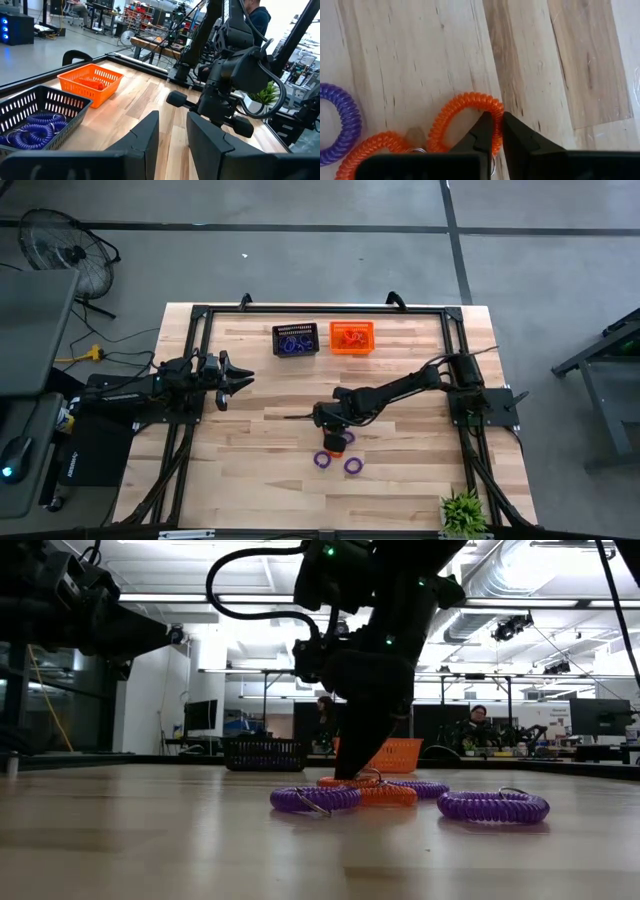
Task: Sort spring keychains
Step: Put the top orange spring keychain into the orange bin
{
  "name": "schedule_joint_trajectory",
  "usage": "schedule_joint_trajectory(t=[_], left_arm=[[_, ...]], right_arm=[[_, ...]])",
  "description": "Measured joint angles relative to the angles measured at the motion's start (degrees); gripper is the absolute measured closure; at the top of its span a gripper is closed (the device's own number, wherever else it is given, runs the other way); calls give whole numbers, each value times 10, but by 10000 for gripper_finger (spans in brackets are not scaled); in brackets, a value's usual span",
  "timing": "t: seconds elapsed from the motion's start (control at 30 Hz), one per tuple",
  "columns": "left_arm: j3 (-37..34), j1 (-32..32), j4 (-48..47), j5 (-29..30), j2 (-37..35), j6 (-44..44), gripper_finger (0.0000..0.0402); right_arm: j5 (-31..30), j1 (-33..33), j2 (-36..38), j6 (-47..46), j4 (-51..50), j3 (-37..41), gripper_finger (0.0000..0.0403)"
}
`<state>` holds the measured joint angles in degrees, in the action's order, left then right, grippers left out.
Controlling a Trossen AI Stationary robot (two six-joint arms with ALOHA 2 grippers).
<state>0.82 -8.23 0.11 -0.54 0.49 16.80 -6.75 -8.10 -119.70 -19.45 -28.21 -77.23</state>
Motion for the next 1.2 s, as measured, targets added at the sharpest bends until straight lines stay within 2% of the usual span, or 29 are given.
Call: schedule_joint_trajectory(t=[0.33, 0.63, 0.93, 1.2], left_arm=[[0, 0, 0, 0, 0, 0, 302], [0, 0, 0, 0, 0, 0, 302], [0, 0, 0, 0, 0, 0, 302], [0, 0, 0, 0, 0, 0, 302]], right_arm=[[0, 2, 13, -30, 3, 2, 382], [-26, 19, 77, -41, 14, 2, 389], [-52, 58, 152, -46, 33, 2, 389], [-110, 125, 210, -55, 52, 2, 389]])
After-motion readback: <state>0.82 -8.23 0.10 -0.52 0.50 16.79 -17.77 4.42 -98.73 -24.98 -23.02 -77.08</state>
